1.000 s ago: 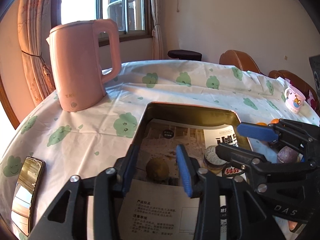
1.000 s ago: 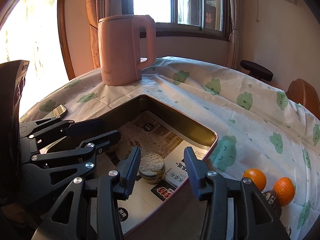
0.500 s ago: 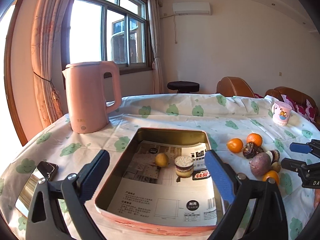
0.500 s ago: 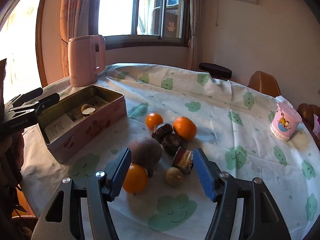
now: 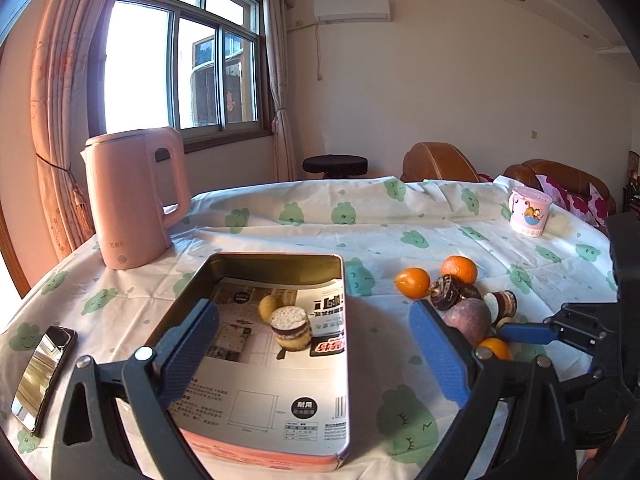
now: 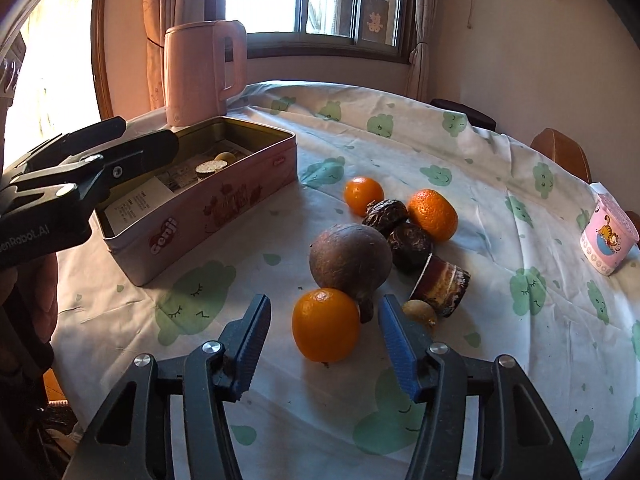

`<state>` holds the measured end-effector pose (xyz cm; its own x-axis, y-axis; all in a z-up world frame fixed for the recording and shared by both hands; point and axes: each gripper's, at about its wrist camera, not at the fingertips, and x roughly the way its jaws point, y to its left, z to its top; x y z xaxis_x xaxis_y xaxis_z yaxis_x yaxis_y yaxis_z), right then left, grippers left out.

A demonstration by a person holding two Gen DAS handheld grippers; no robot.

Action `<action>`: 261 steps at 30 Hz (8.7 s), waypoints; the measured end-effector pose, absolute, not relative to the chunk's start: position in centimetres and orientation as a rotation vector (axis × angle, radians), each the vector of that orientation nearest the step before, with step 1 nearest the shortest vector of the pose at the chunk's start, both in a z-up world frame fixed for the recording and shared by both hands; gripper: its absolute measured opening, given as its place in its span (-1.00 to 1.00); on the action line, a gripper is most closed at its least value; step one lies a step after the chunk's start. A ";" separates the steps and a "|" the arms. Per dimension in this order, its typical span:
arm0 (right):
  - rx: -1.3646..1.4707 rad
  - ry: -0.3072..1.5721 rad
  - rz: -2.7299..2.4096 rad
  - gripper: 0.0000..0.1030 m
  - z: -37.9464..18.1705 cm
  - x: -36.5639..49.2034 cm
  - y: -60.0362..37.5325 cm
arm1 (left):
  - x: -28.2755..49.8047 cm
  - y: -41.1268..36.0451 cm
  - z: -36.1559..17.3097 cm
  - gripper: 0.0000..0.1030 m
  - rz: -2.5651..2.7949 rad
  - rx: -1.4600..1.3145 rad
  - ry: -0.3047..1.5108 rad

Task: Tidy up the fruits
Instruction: 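Grasp the dark passion fruit with the left tool while the right tool grasps an orange, then lift the passion fruit with the left tool while the right tool lifts the orange, then carry the passion fruit over the tin box with the left tool while the right tool carries the orange there, then open the left tool to drop the passion fruit into the tin while the right tool releases the orange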

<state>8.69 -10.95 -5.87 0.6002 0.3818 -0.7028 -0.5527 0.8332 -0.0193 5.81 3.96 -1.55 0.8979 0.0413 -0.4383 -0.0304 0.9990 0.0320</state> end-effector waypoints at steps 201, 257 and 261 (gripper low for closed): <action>-0.203 0.364 0.700 -0.29 2.2 8.0 -3.2 | 5.7 9.8 -1.7 -0.06 0.104 -0.037 0.437; -0.222 0.624 0.748 -0.26 -3.7 11.5 1.7 | 10.2 12.8 -4.4 -0.08 0.140 -0.054 0.677; -0.214 0.619 0.734 -0.14 -3.6 11.5 1.5 | 10.0 12.9 -4.3 -0.04 0.143 -0.058 0.666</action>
<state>11.46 1.53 -3.60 0.5746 0.5602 -0.5967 -0.6825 0.7303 0.0284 10.01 12.88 -4.27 0.7769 0.1131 -0.6194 -0.1505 0.9886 -0.0082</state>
